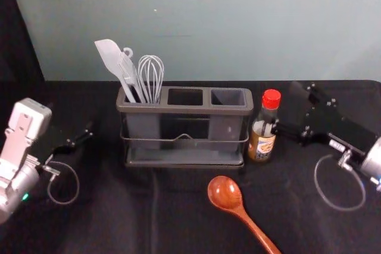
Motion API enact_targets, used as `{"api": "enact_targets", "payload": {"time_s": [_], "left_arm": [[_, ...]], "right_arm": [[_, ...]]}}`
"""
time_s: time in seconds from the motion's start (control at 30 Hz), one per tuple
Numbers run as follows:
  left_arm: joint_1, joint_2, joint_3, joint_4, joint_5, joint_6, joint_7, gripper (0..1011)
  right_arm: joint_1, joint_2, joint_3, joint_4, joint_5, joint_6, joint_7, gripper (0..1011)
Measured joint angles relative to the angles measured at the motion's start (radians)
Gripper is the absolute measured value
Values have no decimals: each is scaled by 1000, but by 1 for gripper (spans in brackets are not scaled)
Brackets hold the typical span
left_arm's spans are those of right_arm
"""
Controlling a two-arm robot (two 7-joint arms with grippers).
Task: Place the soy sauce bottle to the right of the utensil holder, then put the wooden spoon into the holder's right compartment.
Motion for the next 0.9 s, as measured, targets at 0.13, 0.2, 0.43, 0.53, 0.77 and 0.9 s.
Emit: {"api": "enact_targets", "payload": {"time_s": [0.13, 0.2, 0.43, 0.53, 0.77, 0.9], "left_arm": [[0, 0, 0, 0, 0, 0, 0, 1012], [0, 0, 0, 0, 0, 0, 0, 1011], [0, 0, 0, 0, 0, 0, 0, 1011], [0, 0, 0, 0, 0, 0, 0, 1011], [0, 0, 0, 0, 0, 0, 0, 1011], [0, 0, 0, 0, 0, 0, 0, 1012]], "right_arm": [[-55, 28, 6, -73, 11, 22, 1, 1002], [-76, 41, 1, -107, 19, 44, 3, 1002], [-76, 109, -76, -254, -4, 348, -72, 1002], [-37, 123, -129, -301, -3, 531, -104, 1002], [61, 98, -243, -291, -16, 790, -149, 1002], [99, 75, -281, -253, -35, 861, -159, 1002]]}}
